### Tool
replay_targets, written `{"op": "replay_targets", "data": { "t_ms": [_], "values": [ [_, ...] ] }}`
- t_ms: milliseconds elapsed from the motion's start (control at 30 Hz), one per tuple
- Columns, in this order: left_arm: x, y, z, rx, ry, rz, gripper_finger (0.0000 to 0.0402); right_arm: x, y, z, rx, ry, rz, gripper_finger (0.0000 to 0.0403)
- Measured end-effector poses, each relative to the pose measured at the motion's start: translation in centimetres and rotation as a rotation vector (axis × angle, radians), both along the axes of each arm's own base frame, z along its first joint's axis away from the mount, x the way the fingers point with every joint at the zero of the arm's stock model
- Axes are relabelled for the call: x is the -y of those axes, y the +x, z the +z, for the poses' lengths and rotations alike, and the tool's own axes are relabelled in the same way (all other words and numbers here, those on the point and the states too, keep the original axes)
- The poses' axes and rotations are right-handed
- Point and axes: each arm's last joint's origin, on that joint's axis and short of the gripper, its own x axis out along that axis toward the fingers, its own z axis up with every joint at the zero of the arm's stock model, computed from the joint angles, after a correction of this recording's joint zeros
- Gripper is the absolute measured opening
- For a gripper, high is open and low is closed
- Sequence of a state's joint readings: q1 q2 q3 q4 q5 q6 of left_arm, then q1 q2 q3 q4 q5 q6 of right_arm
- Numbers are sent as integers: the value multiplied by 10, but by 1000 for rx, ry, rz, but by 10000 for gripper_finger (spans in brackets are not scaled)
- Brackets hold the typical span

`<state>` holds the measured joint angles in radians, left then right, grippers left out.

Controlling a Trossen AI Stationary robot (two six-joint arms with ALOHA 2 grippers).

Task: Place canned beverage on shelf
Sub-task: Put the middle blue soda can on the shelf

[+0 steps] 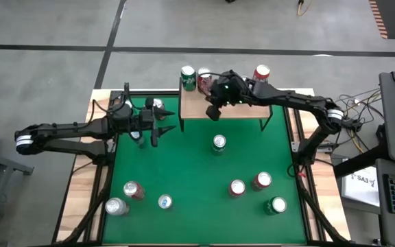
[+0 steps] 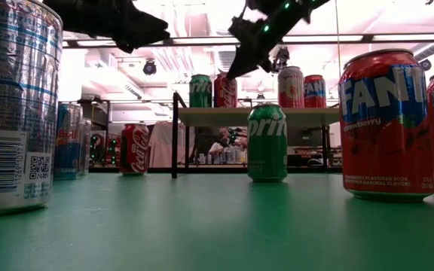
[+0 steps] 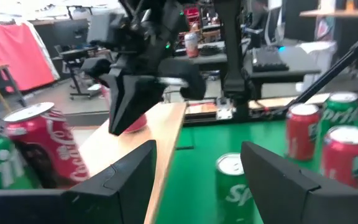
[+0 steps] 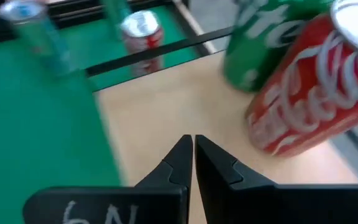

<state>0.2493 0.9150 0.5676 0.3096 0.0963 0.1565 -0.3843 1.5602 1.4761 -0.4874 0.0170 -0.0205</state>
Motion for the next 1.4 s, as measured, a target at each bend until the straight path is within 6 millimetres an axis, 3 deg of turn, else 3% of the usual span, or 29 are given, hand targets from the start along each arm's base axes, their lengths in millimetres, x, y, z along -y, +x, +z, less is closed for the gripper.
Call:
{"op": "replay_targets", "data": {
  "t_ms": [267,500,700,900,1067,1200,1400],
  "values": [
    [24,5,4,39,-154,-110,219,-58,-27,29,-29,100,66,11],
    [31,5,5,71,-509,-129,219,-102,-52,47,-43,168,134,11],
    [38,8,3,57,-730,-165,218,-128,-62,56,-30,189,204,11],
    [58,16,1,-13,-906,-230,208,-135,-67,56,-54,210,209,11],
    [67,29,22,-157,-942,-196,202,-135,-71,50,-126,219,200,11],
    [66,32,42,-356,-863,-49,200,-135,-72,49,-149,221,198,11],
    [59,18,62,-666,-729,287,200,-135,-75,47,-185,224,194,11]
  ]
}}
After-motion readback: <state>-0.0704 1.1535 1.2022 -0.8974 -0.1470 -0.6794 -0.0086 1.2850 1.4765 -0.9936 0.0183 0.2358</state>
